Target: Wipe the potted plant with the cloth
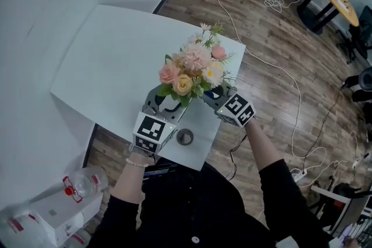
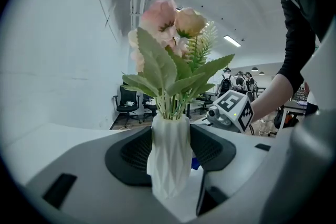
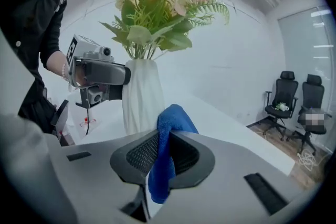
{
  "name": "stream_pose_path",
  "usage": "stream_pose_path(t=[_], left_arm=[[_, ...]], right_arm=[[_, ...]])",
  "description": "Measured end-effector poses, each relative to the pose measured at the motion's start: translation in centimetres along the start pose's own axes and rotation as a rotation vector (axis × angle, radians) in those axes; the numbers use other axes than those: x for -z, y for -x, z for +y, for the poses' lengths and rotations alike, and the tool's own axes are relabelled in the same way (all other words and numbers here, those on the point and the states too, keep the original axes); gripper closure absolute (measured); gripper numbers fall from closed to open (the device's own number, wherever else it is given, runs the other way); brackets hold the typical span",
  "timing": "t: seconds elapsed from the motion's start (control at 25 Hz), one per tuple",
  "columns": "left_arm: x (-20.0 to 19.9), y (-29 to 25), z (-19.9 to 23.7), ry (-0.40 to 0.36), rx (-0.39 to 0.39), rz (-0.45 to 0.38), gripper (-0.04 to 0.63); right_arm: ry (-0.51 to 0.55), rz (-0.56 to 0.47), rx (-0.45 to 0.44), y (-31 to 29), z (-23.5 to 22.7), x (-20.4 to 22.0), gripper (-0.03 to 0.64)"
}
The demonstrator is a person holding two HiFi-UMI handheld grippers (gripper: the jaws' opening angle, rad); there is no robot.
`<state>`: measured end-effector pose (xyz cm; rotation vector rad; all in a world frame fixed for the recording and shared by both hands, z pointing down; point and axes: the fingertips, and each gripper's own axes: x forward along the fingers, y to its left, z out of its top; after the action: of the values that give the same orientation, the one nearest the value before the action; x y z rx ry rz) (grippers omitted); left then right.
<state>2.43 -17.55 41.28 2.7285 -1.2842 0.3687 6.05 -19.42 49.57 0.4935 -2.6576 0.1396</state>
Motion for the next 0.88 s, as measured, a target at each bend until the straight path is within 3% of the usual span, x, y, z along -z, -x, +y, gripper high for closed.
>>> stream_pose_path(t=[0.32, 0.68, 0.88], left_arm=[[0.6, 0.0, -0.1, 0.004, 0.013, -0.011, 0.357], [0.7, 0.1, 0.0, 0.018, -0.019, -0.039, 0.356], [0.8, 0.3, -0.3, 0.004, -0.041, -0.038, 0.357]], right_arm=[[-0.209, 0.042, 0.114, -1.1, 1.0, 4.5, 0.543], [-0.499, -0.001, 0.273, -0.9, 3.0, 6.1, 0.543], [-0.535, -0.010, 0.324, -0.5, 3.9, 5.6, 0.543]])
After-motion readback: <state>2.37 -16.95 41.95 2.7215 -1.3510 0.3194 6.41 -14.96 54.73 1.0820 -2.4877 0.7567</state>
